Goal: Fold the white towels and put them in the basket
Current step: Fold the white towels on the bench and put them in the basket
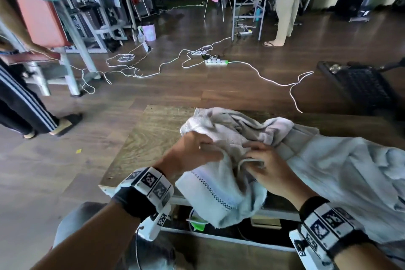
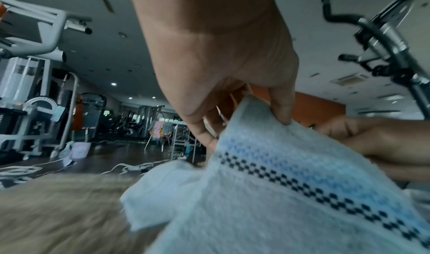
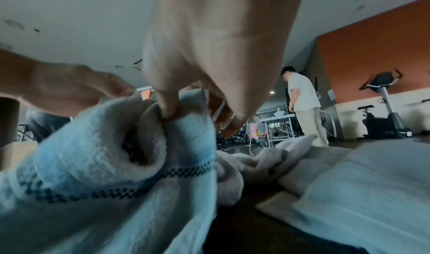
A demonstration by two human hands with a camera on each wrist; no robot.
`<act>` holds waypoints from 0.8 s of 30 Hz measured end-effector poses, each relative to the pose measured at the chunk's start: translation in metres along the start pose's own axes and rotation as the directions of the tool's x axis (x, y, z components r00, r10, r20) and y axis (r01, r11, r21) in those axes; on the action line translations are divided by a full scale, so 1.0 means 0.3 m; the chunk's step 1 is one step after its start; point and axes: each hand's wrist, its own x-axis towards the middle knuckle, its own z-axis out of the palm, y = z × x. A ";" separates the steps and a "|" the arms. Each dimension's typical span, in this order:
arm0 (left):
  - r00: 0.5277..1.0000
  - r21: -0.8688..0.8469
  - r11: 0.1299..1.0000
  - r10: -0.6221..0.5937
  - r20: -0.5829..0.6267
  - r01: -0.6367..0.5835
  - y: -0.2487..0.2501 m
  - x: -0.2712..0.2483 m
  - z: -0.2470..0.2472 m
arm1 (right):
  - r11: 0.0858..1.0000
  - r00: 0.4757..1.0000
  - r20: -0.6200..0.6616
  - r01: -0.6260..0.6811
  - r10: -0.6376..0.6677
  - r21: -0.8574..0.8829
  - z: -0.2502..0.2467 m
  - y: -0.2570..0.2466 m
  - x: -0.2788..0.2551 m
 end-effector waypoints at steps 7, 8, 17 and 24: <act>0.983 0.012 0.991 0.133 -0.129 -0.133 0.133 0.116 -0.099 | 0.976 0.983 0.057 -0.182 0.177 0.120 -0.071 -0.036 0.075; 0.985 0.020 0.994 0.110 -0.131 -0.109 0.138 0.136 -0.123 | 0.982 0.988 0.015 -0.156 0.155 0.106 -0.107 -0.046 0.103; 0.867 0.033 0.986 0.160 -0.473 -0.164 0.355 0.492 -0.491 | 0.941 0.912 -0.355 0.083 -0.205 -0.330 -0.528 -0.176 0.648; 0.796 0.030 0.993 -0.074 -0.600 0.115 0.197 0.619 -0.611 | 0.840 0.848 -0.525 -0.331 0.065 -0.430 -0.678 -0.082 0.800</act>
